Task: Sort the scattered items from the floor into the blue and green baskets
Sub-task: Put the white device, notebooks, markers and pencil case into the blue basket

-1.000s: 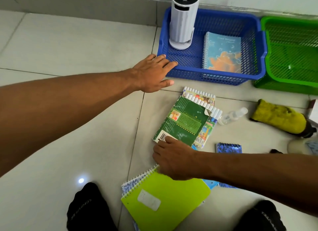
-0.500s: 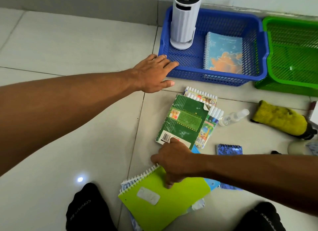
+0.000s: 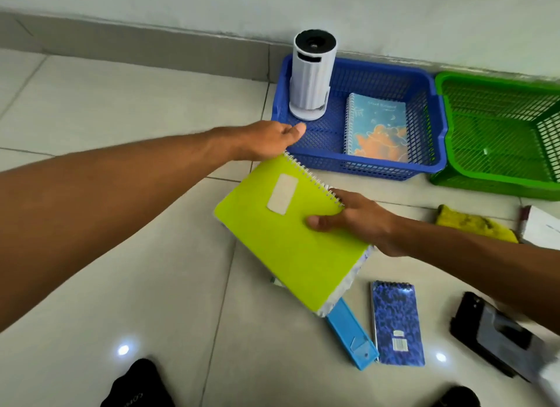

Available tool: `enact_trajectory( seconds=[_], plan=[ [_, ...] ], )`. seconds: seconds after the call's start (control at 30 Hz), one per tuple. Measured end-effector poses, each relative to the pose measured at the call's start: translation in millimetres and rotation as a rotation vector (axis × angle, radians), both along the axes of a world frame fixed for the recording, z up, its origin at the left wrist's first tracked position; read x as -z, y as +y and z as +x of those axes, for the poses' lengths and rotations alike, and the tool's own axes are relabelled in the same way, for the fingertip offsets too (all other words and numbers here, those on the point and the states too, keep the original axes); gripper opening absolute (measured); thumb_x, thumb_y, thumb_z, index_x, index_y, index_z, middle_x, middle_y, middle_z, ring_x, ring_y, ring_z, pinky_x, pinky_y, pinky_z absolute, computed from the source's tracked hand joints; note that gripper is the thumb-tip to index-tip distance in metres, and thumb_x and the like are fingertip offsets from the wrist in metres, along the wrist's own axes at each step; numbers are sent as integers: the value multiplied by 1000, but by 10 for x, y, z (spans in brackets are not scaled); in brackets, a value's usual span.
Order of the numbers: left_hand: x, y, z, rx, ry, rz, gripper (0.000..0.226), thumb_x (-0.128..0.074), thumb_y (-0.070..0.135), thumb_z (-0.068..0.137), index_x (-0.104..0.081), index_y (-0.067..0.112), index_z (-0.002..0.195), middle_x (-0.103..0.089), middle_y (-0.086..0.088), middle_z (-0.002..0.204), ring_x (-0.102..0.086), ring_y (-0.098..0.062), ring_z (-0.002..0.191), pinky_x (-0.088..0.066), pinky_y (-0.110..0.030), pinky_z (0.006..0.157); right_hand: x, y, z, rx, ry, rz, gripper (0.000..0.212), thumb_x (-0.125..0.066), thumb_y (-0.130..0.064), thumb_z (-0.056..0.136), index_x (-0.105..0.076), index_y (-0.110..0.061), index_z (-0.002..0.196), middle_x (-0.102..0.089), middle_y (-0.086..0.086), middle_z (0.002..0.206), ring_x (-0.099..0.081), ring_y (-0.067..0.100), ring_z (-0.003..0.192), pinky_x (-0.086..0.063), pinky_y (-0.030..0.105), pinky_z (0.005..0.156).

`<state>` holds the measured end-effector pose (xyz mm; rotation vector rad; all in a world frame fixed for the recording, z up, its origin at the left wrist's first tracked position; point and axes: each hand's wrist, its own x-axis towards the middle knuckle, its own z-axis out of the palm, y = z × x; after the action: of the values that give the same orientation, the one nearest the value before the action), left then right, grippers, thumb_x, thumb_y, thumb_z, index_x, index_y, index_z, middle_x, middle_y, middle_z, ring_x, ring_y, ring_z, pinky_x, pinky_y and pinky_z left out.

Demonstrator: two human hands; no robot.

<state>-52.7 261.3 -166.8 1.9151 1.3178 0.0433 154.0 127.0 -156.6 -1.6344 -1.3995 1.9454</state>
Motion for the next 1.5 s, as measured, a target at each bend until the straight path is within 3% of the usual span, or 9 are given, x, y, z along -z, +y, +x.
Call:
enact_trajectory(
  seconds=[0.13, 0.23, 0.37, 0.5, 0.67, 1.0, 1.17, 1.3, 1.5],
  plan=[
    [57, -24, -7, 84, 102, 135, 50, -25, 57, 99, -42, 19, 72, -53, 1, 79, -51, -21, 83, -40, -37, 82, 112, 75, 287, 62, -256, 93, 45, -82, -40, 75, -66, -26, 115, -74, -1, 106, -71, 21, 92, -57, 42, 88],
    [93, -25, -6, 211, 269, 262, 51, -24, 56, 99, -50, 17, 79, -56, -1, 91, -52, -22, 98, -39, -41, 95, 195, 13, 360, -87, -563, 158, 68, -75, -59, 73, -57, -28, 131, -64, 1, 126, -63, 22, 106, -53, 35, 90],
    [147, -25, -5, 335, 358, 392, 55, -20, 57, 97, -54, 16, 84, -57, -1, 89, -51, -21, 96, -39, -40, 90, 218, -74, 220, -213, -704, 203, 64, -70, -47, 85, -45, -17, 137, -55, 11, 131, -56, 28, 110, -45, 29, 79],
    [212, 12, -33, 387, 396, 506, 55, -20, 52, 98, -61, 20, 114, -62, -2, 119, -44, -23, 128, -29, -40, 105, 73, 83, 131, -265, -643, 142, 47, -65, -40, 89, -49, -13, 125, -55, 9, 124, -54, 24, 100, -44, 31, 75],
    [179, 8, -143, 271, 378, 782, 67, -13, 47, 93, -45, 14, 141, -33, -9, 155, -19, -27, 147, -14, -46, 116, -353, 410, 246, -212, -380, 145, 35, -63, -33, 94, -58, -9, 119, -61, 1, 118, -60, 24, 108, -47, 42, 101],
    [177, 68, -42, -48, 443, 627, 71, -39, 44, 98, -6, 16, 155, 11, -8, 162, 8, -27, 149, 3, -48, 117, -1200, 1107, 812, 245, -361, 461, 24, -70, -17, 86, -60, -15, 109, -67, 15, 104, -67, 28, 79, -57, 42, 70],
    [228, 56, 69, 17, 443, 620, 67, -37, 36, 100, -5, 17, 155, 13, -7, 162, 6, -26, 149, 1, -48, 118, -1318, 1405, 887, 245, -860, 704, 43, -64, -25, 85, -52, -15, 125, -59, 16, 119, -58, 35, 103, -49, 36, 79],
    [282, 57, 140, 20, 412, 578, 62, -34, 26, 101, -4, 19, 154, 13, -6, 162, 8, -25, 149, -1, -48, 118, -1033, 1463, 650, 34, -1270, 815, 40, -56, -13, 86, -43, -6, 124, -61, 17, 98, -62, 39, 95, -42, 37, 67],
    [357, 24, 146, 9, 369, 588, 60, -33, 23, 101, -6, 19, 155, 11, -7, 162, 11, -26, 149, -2, -49, 119, -265, 1542, 270, -282, -1513, 869, 57, -54, -7, 93, -25, -15, 141, -61, 10, 108, -63, 25, 96, -44, 34, 65]
  ],
)
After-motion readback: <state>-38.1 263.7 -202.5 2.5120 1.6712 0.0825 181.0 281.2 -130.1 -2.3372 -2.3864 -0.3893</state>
